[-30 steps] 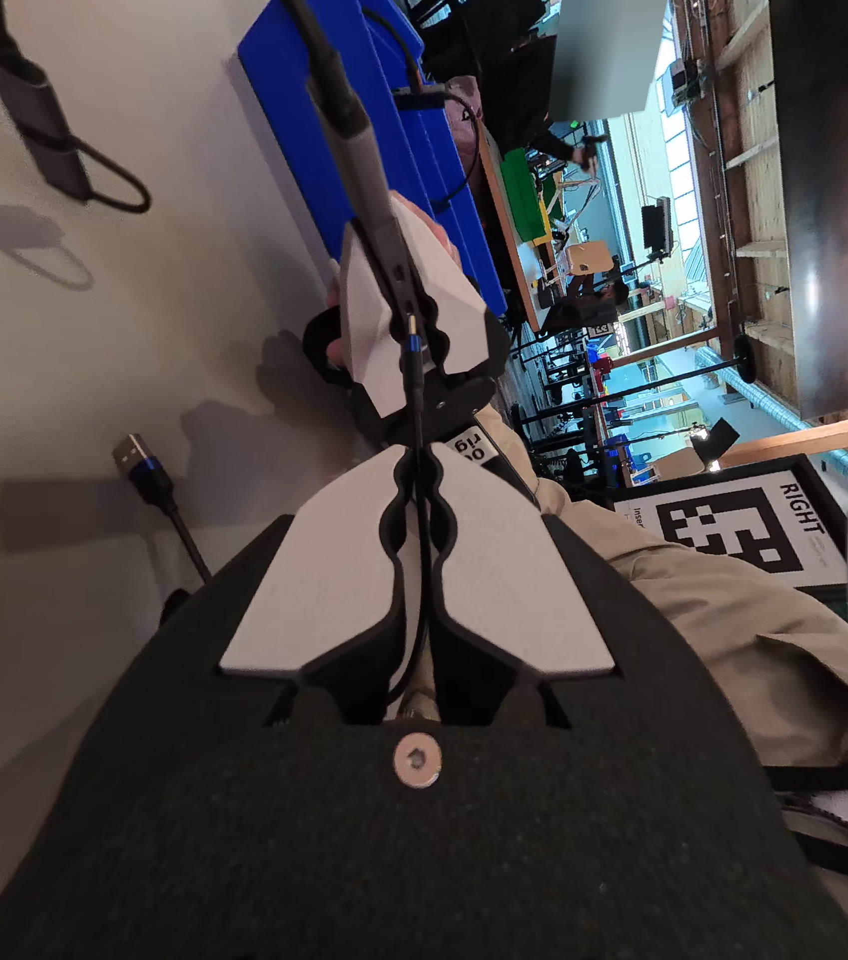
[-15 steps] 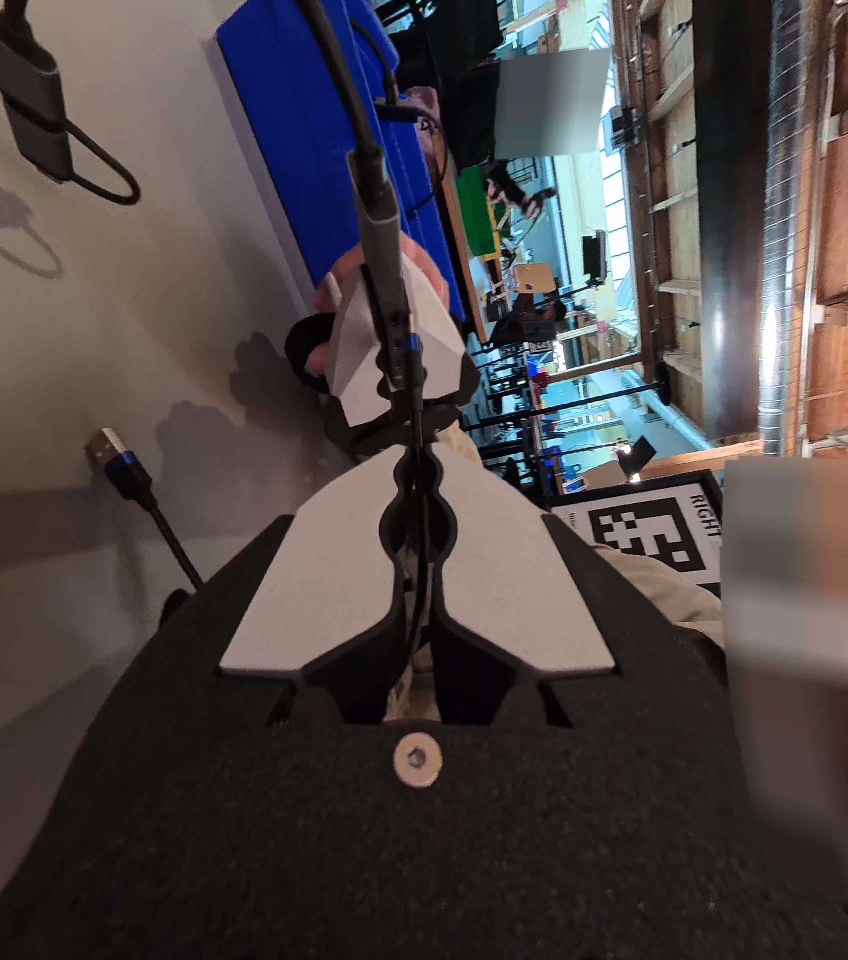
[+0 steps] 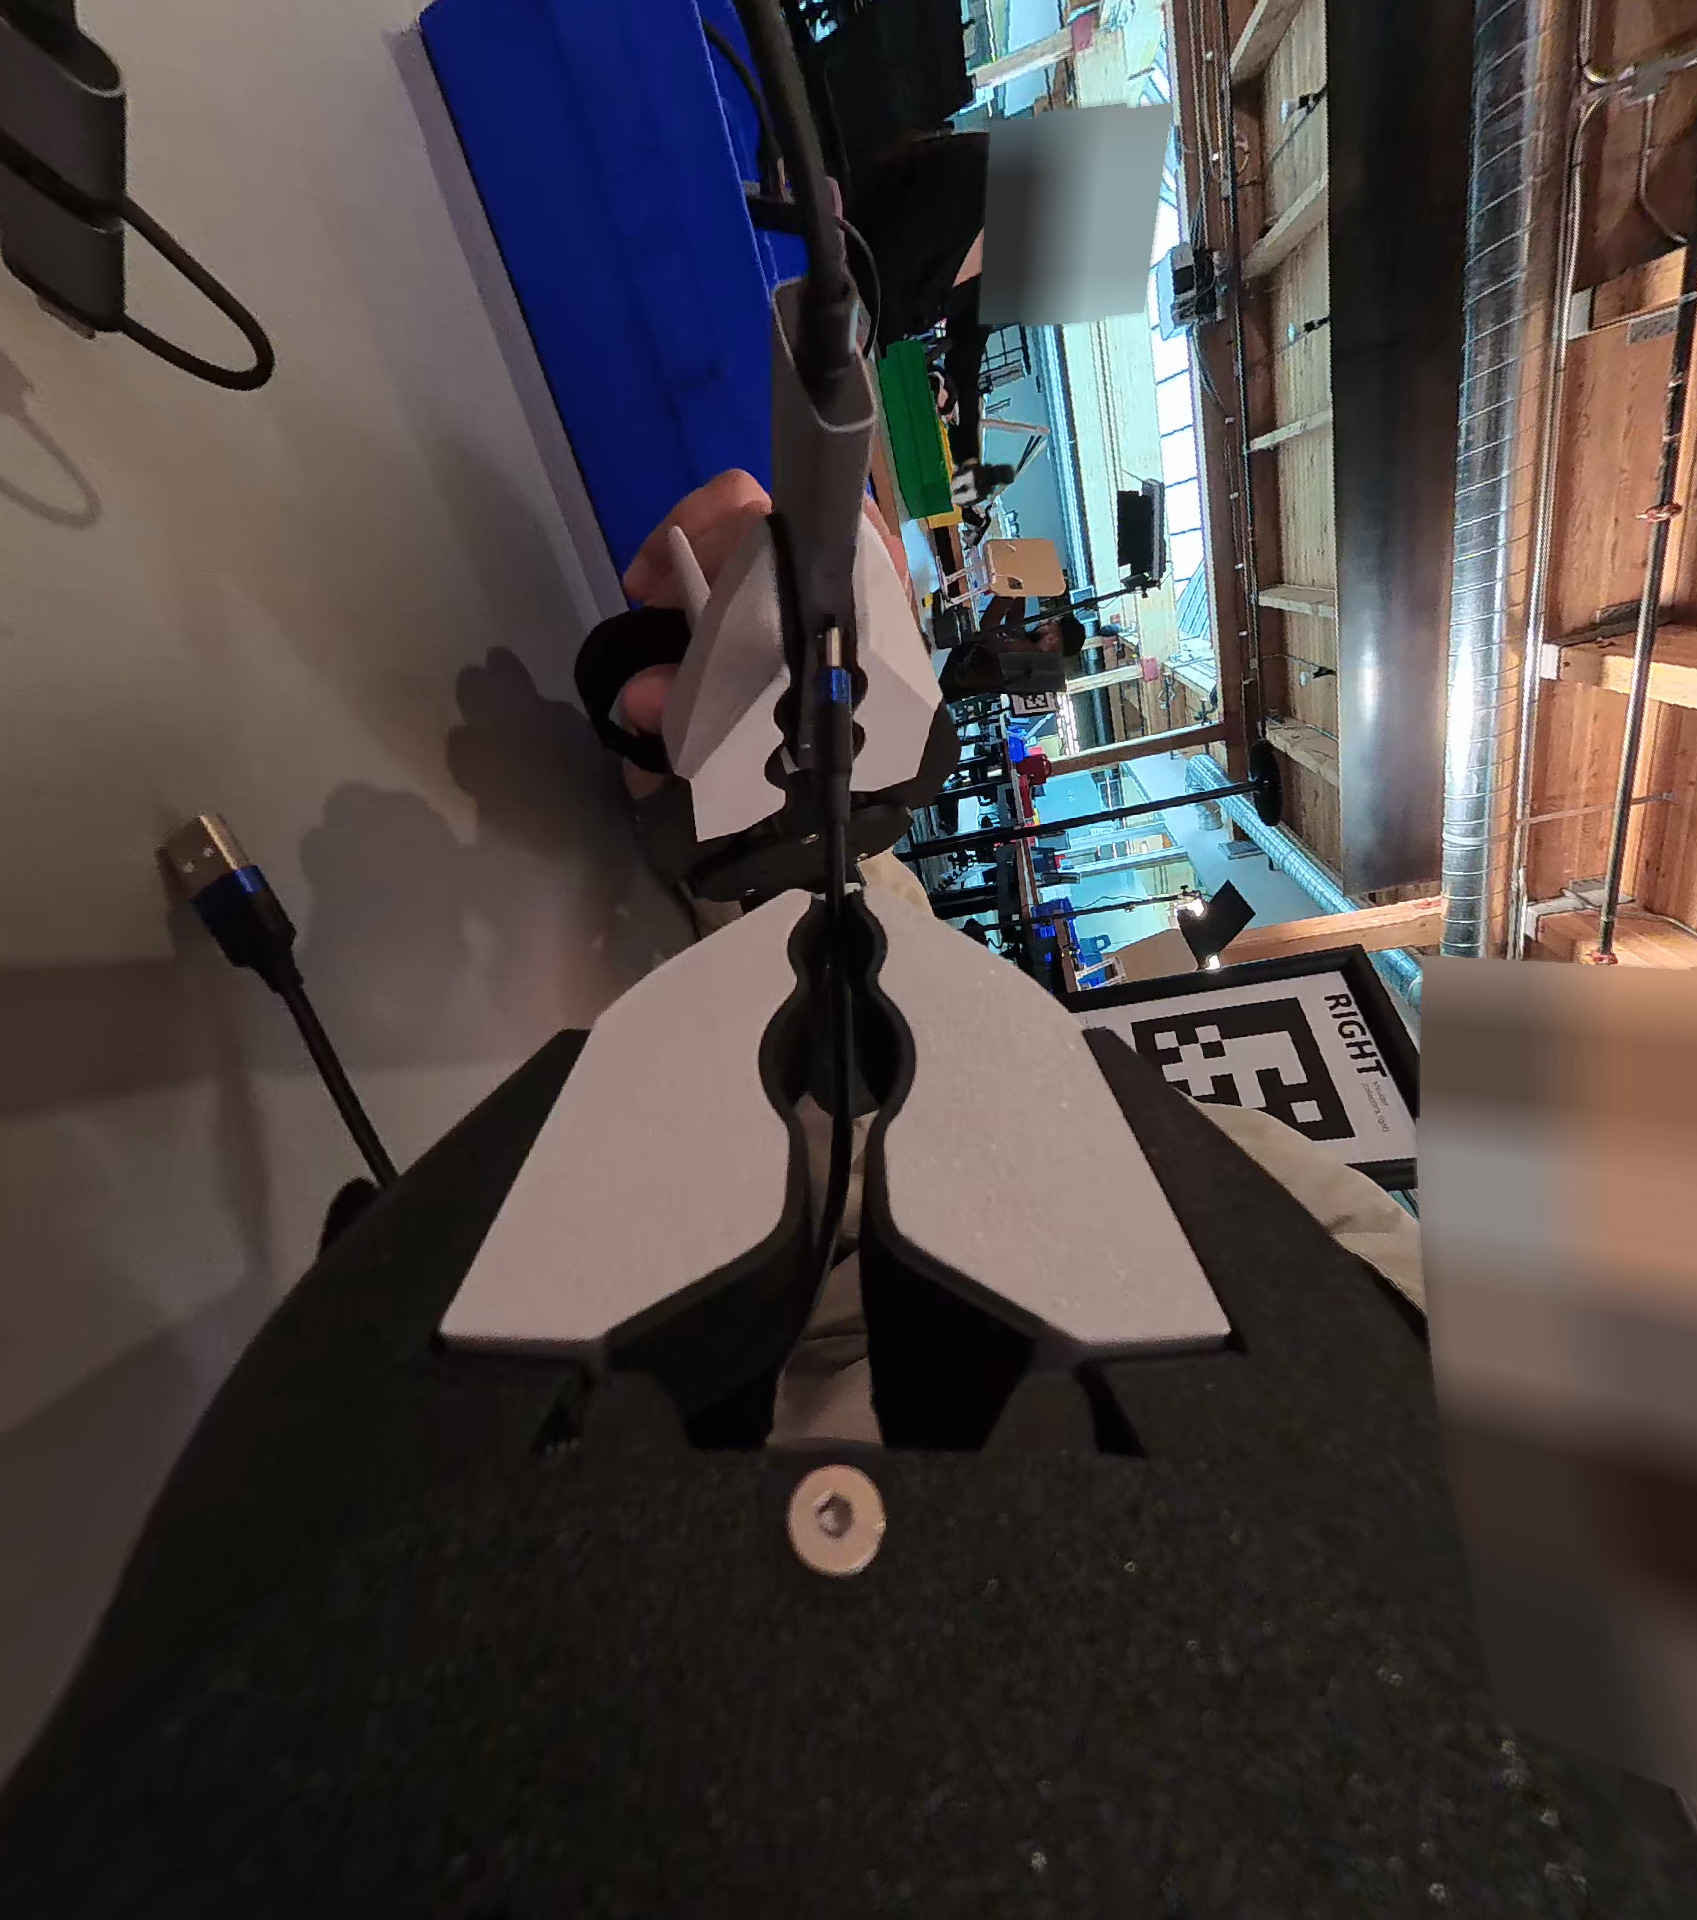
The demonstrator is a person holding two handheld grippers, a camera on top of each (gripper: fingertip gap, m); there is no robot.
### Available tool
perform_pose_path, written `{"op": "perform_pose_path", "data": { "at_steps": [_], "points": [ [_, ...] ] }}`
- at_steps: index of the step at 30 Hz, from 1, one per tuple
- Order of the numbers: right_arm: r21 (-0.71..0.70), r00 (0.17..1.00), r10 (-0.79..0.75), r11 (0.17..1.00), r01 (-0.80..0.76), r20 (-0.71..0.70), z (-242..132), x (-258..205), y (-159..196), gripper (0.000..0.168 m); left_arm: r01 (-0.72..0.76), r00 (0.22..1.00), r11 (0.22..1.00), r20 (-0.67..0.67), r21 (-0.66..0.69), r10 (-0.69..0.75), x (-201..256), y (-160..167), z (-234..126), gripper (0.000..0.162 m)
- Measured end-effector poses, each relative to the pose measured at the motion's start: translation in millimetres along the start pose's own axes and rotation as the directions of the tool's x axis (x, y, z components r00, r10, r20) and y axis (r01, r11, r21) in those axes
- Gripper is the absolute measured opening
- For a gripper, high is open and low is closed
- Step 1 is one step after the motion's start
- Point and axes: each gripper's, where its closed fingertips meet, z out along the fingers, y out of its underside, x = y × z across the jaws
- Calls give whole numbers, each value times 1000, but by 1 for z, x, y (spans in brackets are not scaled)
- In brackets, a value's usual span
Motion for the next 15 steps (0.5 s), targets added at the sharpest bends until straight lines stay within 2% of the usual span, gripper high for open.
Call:
{"op": "perform_pose_path", "data": {
  "at_steps": [15],
  "points": [
    [-18, 1000, 3, 1000, -3, 9, 1, -2, 3, 7, 39, 999, 999, -31, 23, -39, -1, -6, 2, 2]
  ]
}}
